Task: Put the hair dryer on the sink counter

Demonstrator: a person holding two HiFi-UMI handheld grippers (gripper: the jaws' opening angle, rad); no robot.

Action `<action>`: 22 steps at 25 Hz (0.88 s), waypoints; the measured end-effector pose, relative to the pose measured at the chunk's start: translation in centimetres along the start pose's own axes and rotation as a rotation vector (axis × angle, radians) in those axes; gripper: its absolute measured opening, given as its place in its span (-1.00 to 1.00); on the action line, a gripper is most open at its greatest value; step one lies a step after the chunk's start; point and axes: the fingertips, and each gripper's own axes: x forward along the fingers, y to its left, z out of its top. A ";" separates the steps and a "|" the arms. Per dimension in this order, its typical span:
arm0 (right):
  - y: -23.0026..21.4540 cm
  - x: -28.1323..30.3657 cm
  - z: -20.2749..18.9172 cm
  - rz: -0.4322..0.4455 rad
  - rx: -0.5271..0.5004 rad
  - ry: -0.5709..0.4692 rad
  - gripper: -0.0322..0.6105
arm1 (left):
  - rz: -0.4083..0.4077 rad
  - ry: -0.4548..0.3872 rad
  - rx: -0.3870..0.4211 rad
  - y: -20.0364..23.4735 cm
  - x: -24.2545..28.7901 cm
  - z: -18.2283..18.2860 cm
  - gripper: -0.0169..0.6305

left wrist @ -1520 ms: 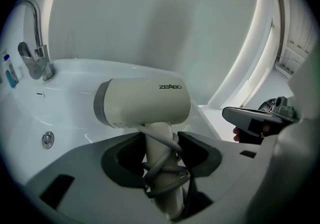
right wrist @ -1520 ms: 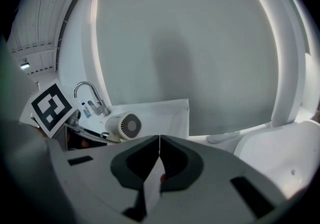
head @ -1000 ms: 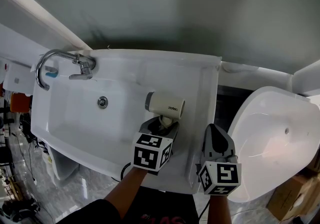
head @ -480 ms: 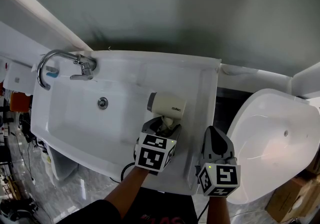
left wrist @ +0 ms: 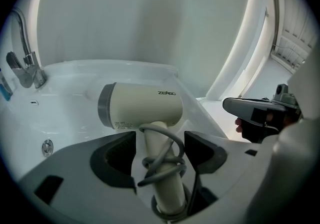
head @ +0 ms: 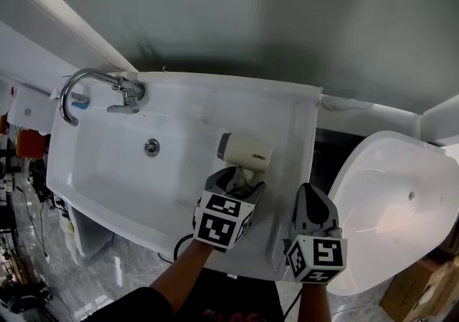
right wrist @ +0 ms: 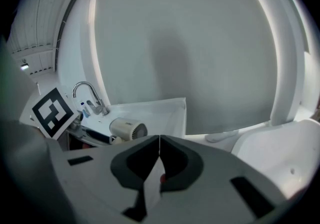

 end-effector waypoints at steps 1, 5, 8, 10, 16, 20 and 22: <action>0.1 0.0 0.1 0.001 0.000 -0.002 -0.83 | 0.000 -0.002 0.008 0.0 -0.2 -0.1 -0.07; 0.7 -0.2 0.6 0.013 -0.005 -0.019 -0.83 | -0.004 -0.043 0.005 -0.1 -1.5 0.1 -0.07; 1.3 -0.9 1.1 0.019 -0.016 -0.036 -0.83 | 0.004 -0.083 0.017 -0.2 -3.1 0.7 -0.07; 1.7 -1.4 1.6 0.017 -0.020 -0.048 -0.83 | 0.003 -0.111 0.026 -0.4 -4.1 1.4 -0.07; 3.3 -3.5 3.2 0.014 -0.033 -0.094 -0.83 | 0.007 -0.213 0.044 -0.9 -7.9 2.9 -0.07; 4.7 -5.2 4.8 0.020 -0.050 -0.135 -0.83 | 0.047 -0.294 0.049 -0.6 -11.0 3.7 -0.19; 5.4 -6.0 5.7 0.022 -0.059 -0.160 -0.83 | 0.071 -0.338 0.063 -0.6 -12.7 4.4 -0.32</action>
